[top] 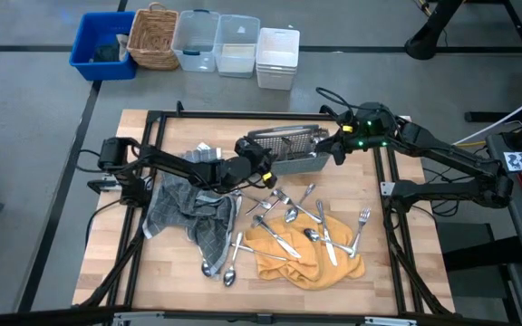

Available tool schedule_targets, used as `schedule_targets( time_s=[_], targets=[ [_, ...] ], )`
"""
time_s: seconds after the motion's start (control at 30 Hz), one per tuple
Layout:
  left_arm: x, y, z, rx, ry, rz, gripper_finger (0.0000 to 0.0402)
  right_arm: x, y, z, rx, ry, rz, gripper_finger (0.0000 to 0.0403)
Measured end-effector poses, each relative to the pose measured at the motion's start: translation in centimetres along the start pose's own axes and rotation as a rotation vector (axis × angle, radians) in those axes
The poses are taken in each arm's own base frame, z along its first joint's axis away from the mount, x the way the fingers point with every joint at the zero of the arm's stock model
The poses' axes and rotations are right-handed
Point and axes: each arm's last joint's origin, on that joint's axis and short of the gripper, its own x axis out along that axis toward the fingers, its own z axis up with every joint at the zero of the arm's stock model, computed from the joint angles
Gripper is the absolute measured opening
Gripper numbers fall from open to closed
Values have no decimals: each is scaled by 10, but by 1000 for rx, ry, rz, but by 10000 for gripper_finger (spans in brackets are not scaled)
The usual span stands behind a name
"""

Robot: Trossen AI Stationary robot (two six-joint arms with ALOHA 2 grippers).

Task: Sort silverware
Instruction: Put the silver knife into the gray utensil holder, then put the silver spoon into the gray utensil holder

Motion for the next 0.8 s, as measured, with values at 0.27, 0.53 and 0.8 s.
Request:
schedule_targets(
  time_s=[0.27, 0.53, 0.8],
  targets=[
    [-29, -5, 35, -68, -83, -66, 118, 0, 3, -4, 9, 72, 114, 101],
    [-61, 3, 60, -162, -27, -166, 117, 6, 28, -23, -84, 206, 208, 101],
    [-76, 17, 50, -216, 224, -190, 117, 7, 50, -54, 1, 369, 97, 101]
  ],
)
